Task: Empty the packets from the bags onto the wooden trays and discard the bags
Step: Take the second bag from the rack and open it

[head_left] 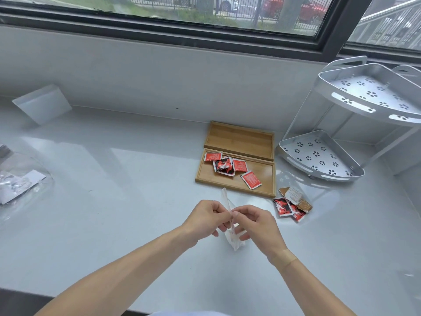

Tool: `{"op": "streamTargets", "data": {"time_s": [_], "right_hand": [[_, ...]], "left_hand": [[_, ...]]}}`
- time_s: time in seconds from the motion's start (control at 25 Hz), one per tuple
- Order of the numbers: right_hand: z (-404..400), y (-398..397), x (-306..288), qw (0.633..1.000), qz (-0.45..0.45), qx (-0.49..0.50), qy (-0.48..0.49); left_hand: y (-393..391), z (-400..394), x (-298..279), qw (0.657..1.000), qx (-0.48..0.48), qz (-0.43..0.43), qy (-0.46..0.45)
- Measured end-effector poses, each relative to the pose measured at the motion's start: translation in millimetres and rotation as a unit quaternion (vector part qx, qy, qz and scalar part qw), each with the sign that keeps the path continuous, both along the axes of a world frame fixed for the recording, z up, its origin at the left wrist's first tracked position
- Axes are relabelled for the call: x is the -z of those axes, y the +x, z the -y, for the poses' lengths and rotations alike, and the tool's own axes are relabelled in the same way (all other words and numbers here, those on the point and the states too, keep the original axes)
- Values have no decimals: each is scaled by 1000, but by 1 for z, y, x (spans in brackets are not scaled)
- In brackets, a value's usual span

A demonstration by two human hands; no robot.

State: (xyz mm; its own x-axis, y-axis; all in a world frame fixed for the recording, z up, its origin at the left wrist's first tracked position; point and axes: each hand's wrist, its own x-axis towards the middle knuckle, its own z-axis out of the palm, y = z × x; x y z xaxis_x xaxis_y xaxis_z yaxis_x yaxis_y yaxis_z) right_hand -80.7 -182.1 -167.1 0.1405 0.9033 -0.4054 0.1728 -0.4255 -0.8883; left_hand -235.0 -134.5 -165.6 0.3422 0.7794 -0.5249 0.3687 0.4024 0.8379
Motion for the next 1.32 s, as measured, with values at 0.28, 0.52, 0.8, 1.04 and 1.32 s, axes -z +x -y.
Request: {"op": "streamTargets", "data": {"time_s": [0.28, 0.52, 0.8, 1.04, 1.32], "right_hand": [[-15, 2, -16, 995, -28, -18, -98], [-20, 9, -18, 995, -40, -48, -82], [-20, 12, -10, 987, 106, -118, -18], [-20, 13, -4, 955, 252, -141, 66], [-18, 41, -25, 878, 456, -114, 90]], "left_hand": [[-1, 3, 13, 996, 59, -15, 69], [-6, -7, 12, 997, 62, 33, 39], [-9, -7, 6, 994, 70, 79, -11], [-1, -8, 7, 997, 59, 8, 53], [-25, -34, -1, 958, 53, -168, 228]]}}
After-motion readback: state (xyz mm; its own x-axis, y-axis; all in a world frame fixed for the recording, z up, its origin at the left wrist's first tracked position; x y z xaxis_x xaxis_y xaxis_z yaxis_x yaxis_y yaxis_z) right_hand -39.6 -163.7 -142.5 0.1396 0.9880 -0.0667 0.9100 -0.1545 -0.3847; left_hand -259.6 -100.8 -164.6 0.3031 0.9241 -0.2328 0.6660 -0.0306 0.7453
